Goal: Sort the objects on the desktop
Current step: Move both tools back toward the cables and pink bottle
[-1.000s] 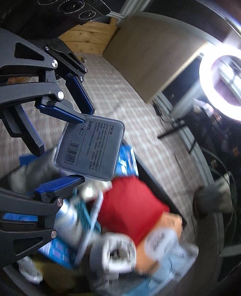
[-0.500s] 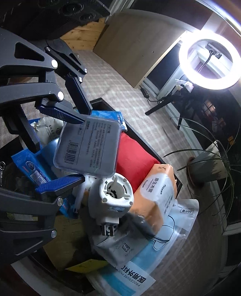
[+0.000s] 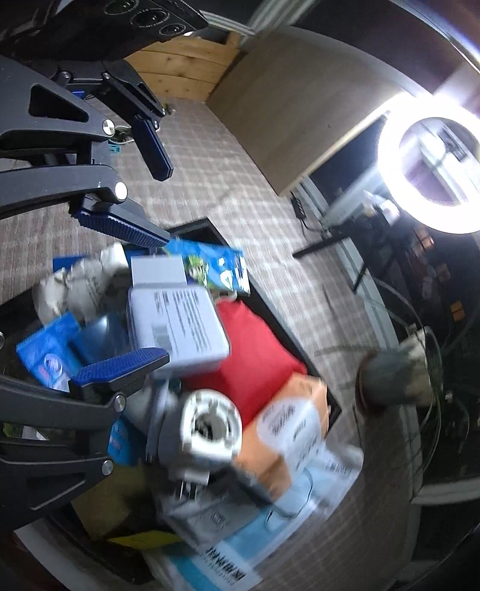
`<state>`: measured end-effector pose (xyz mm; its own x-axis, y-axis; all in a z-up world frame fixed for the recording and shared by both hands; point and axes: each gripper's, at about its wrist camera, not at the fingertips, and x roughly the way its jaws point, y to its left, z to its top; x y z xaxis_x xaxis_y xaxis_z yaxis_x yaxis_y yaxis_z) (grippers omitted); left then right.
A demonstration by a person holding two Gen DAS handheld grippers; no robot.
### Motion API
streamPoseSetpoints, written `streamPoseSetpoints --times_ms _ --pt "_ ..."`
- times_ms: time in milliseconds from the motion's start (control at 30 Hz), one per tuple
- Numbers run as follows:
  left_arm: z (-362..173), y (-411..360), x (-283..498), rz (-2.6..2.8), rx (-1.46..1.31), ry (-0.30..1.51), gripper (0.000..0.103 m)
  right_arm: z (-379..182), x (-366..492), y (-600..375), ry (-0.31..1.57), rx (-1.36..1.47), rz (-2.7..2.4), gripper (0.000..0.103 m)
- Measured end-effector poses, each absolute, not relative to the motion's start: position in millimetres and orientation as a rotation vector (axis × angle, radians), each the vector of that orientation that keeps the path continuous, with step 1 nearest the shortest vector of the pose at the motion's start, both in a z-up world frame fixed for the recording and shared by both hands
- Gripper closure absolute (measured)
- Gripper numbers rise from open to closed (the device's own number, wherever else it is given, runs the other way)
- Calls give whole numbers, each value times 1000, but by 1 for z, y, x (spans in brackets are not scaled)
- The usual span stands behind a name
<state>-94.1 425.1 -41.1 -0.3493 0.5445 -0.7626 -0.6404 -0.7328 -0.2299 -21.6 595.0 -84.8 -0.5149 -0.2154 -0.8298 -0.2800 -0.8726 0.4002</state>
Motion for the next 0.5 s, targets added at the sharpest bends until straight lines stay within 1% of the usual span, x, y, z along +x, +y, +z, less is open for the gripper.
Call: streamPoseSetpoints --times_ms 67,167,500 --pt "-46 403 -97 2143 -1174 125 26 -86 -29 583 774 -1561 2613 49" --pt "-54 362 -103 2183 -1262 68 26 -89 -40 560 716 -1628 2650 49" --pt "-70 222 -113 2399 -1448 -25 26 -98 -98 450 328 -1842 2823 49"
